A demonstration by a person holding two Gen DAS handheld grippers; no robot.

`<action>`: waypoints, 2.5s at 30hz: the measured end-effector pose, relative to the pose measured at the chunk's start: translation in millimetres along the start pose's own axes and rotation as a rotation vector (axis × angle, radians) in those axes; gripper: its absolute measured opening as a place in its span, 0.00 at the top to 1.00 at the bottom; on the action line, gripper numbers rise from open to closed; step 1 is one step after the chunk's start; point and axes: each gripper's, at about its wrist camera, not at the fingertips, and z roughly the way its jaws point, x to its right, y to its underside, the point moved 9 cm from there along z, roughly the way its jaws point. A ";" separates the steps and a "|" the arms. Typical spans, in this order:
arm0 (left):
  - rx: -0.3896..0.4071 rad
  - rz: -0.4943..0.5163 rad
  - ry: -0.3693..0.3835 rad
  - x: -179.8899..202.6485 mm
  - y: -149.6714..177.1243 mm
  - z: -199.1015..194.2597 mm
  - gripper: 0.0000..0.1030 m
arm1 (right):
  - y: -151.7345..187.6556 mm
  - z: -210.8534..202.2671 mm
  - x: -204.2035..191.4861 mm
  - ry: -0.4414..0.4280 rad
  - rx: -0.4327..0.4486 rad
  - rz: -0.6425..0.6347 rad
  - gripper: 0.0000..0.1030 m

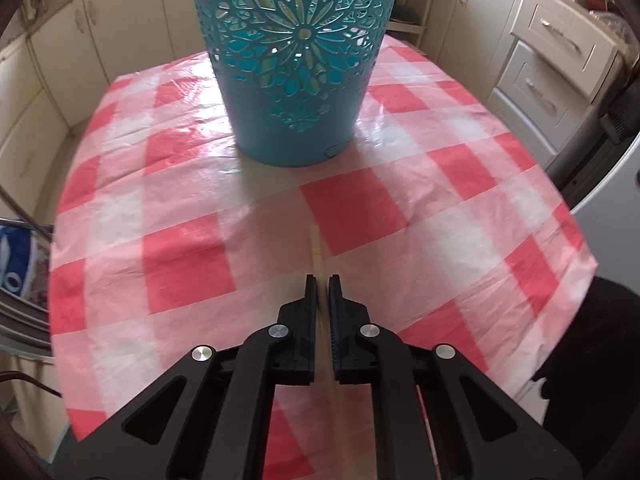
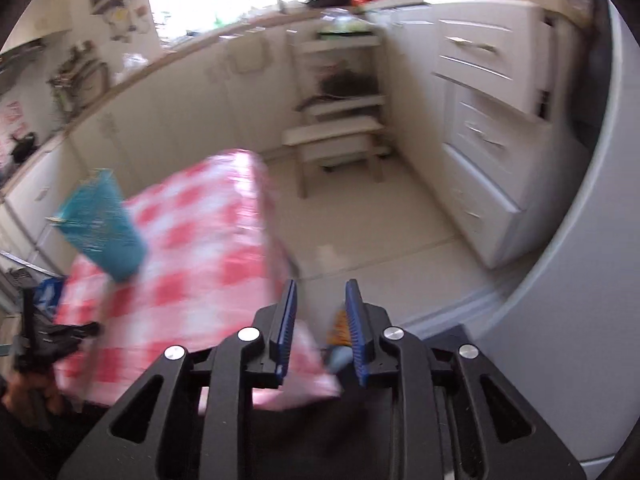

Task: Organize utensils
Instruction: 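Lift the chopstick with the left tool and lower it into the teal holder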

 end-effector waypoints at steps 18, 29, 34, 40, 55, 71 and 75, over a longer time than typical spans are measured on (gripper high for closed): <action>0.028 -0.153 0.459 19.2 -17.9 24.3 0.95 | 548.3 82.7 228.6 0.110 -1.119 0.582 0.74; 0.009 -0.229 0.351 23.5 -19.7 26.9 0.95 | 678.0 61.0 173.4 0.023 -1.384 0.661 0.66; 0.048 -0.239 0.318 25.2 -19.9 11.6 0.95 | 664.0 70.5 153.0 0.005 -1.374 0.597 0.66; 0.163 -0.257 0.347 21.1 -26.6 -37.8 0.96 | 597.4 97.2 161.7 0.043 -1.188 0.523 0.66; 0.712 -0.285 0.194 -23.2 -178.1 -186.5 0.95 | 366.6 108.8 206.2 0.162 -0.697 0.460 0.66; 0.864 -0.291 -0.039 -40.8 -275.3 -162.6 0.95 | 38.4 34.3 77.1 0.051 -0.006 0.075 0.66; 0.804 -0.298 -0.045 -43.4 -261.3 -142.2 0.95 | -4.9 34.6 -32.1 -0.141 0.062 -0.109 0.62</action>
